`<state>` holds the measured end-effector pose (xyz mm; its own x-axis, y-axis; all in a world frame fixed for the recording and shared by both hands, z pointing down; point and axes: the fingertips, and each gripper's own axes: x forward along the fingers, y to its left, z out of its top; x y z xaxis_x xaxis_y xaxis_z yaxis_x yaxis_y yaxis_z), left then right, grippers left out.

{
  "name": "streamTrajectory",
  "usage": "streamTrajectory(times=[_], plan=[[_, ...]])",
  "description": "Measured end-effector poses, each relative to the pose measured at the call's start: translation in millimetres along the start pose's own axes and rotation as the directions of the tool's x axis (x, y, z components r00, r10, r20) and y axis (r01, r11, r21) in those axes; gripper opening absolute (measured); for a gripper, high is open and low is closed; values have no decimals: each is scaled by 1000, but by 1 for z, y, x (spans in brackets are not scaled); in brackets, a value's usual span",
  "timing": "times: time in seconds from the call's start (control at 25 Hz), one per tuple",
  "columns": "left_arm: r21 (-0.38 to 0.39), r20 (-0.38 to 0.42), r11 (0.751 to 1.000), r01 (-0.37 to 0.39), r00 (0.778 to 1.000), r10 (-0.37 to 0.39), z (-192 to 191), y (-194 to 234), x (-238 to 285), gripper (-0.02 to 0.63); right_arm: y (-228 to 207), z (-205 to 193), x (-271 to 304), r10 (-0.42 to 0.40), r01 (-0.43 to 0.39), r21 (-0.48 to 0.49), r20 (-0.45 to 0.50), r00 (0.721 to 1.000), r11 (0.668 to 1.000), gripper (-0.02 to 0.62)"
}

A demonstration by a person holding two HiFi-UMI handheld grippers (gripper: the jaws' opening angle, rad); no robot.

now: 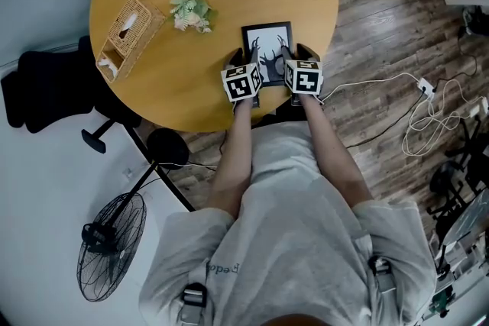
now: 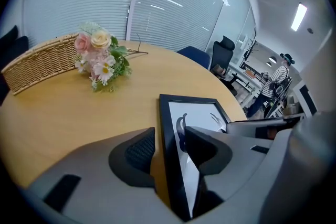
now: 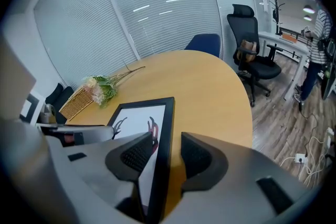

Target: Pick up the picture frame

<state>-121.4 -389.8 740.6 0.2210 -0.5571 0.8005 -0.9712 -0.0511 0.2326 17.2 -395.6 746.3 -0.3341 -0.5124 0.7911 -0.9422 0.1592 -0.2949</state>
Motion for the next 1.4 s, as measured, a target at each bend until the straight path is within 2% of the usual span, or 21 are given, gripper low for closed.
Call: streamTrajectory(times=[0.08, 0.16, 0.4, 0.72, 0.8, 0.96, 1.04, 1.16, 1.32, 1.4], plan=[[-5, 4, 1000, 0, 1000, 0, -1, -3, 0, 185, 0, -1, -1, -2, 2, 3, 0, 1000, 1000, 173], [-11, 7, 1000, 2, 1000, -2, -2, -7, 1, 150, 2, -2, -1, -2, 2, 11, -6, 1000, 1000, 173], [-1, -5, 1000, -4, 1000, 4, -2, -13, 3, 143, 10, -6, 0, 15, -16, -12, -26, 1000, 1000, 183], [-22, -32, 998, 52, 998, -53, -2, -10, 5, 146, -2, -5, 0, 60, -59, 60, -21, 998, 996, 118], [-23, -44, 997, 78, 996, -79, -2, -9, 5, 146, -3, -5, 0, 85, -82, 76, -29, 996, 994, 107], [-65, -82, 982, 175, 980, -180, -2, -4, 4, 113, -8, -4, 0, 158, -151, 135, -45, 986, 979, 83], [-87, -91, 975, 203, 973, -211, -2, -1, 5, 103, -8, -3, 0, 153, -144, 130, -64, 986, 981, 81], [-89, -86, 981, 173, 980, -181, -2, -2, 5, 101, -8, -2, -1, 113, -106, 94, -79, 990, 990, 80], [-30, -84, 998, 54, 995, -56, -1, -6, 4, 101, -7, -1, -3, 58, -53, 58, -85, 995, 997, 77], [-7, -77, 1000, 21, 997, -22, -1, -7, 3, 101, -7, -2, -5, 44, -40, 55, -79, 996, 998, 77]])
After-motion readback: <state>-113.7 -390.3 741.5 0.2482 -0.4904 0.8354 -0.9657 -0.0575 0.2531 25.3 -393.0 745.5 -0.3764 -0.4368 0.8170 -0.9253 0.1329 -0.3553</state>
